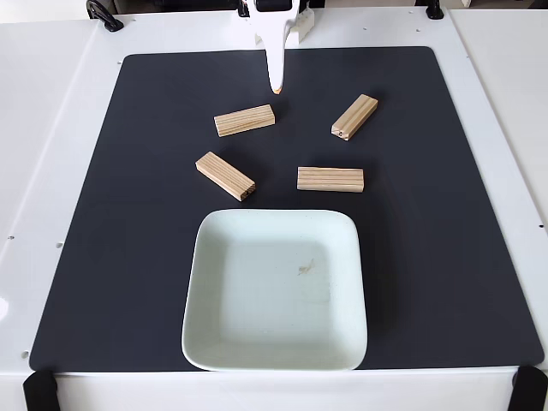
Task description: Pick up the wooden block and place them on the plate.
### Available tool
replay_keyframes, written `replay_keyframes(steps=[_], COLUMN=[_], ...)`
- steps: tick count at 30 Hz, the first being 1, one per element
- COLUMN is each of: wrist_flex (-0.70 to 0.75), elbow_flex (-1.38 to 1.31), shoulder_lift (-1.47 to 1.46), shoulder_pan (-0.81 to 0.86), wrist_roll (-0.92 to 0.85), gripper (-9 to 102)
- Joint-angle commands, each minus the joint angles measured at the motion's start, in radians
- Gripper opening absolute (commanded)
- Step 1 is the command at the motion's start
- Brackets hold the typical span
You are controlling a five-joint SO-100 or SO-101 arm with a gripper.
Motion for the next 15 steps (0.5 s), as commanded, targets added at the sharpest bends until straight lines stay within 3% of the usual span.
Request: replay_keyframes(steps=[1,8,13,15], wrist_flex=[0.002,-0.002,0.017,0.087], elbow_flex=[0.003,-0.060,-0.373,-0.545], shoulder_lift=[0.011,-0.043,-0.336,-0.502], shoulder_pan=[0.000,-0.002,-0.044,-0.054], wrist_roll=[-0.006,-0.006,0.009,0.009], gripper=[0,0,-1,-1])
